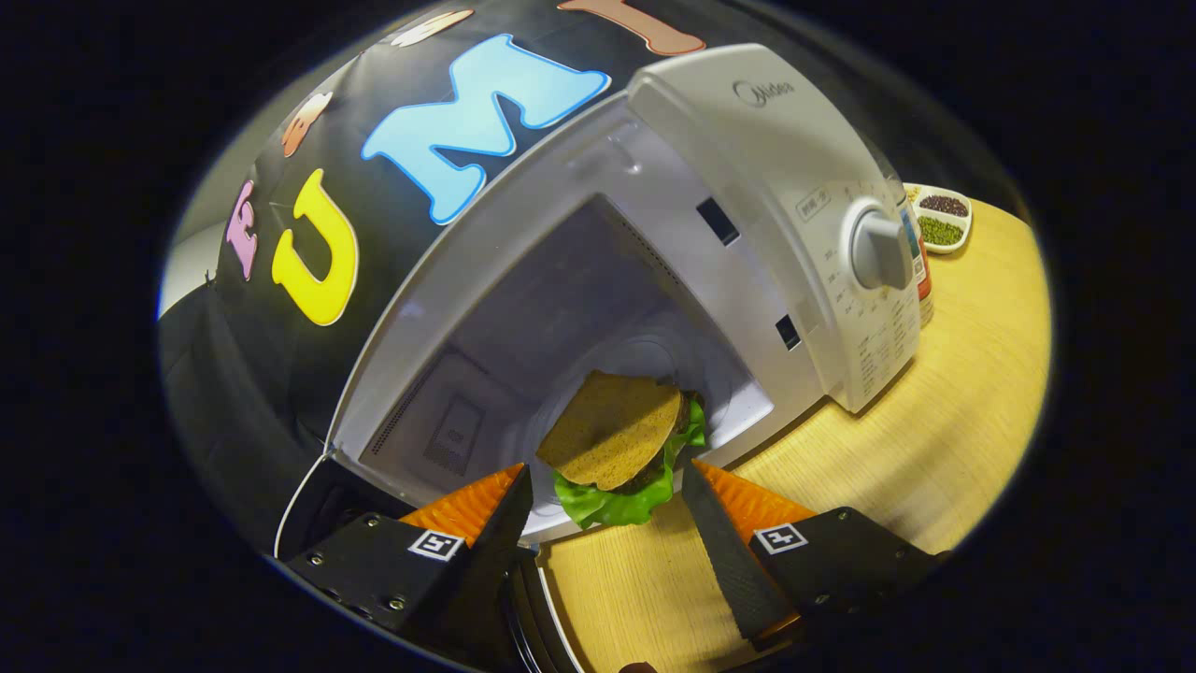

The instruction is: Open the microwave, put the food inside, and close the microwave door.

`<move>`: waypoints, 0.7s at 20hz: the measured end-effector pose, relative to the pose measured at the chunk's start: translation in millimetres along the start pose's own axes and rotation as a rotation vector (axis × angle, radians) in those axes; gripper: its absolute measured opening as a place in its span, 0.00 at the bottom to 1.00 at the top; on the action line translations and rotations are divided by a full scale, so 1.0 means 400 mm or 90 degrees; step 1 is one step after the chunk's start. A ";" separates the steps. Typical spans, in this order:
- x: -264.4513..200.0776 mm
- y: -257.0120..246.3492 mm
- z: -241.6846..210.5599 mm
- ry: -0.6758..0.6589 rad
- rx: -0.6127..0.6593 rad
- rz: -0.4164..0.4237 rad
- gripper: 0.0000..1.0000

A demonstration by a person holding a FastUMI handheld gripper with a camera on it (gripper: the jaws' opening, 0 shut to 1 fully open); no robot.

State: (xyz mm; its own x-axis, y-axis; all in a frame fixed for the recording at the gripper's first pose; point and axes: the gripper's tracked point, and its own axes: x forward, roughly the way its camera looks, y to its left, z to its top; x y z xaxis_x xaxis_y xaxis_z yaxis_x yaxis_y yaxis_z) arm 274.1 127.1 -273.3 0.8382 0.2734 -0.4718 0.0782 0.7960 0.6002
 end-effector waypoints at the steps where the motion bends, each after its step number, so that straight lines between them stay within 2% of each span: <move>1: -0.034 0.012 0.012 -0.010 -0.025 0.005 0.97; 7: -0.260 0.105 0.041 -0.049 -0.118 0.053 0.97; 14: -0.495 0.244 0.001 -0.078 -0.229 0.130 0.97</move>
State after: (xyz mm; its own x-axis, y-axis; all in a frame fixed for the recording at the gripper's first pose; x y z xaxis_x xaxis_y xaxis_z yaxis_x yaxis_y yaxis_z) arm 115.8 150.2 -121.0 0.8768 0.3953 -0.2736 -0.2701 0.8759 0.3998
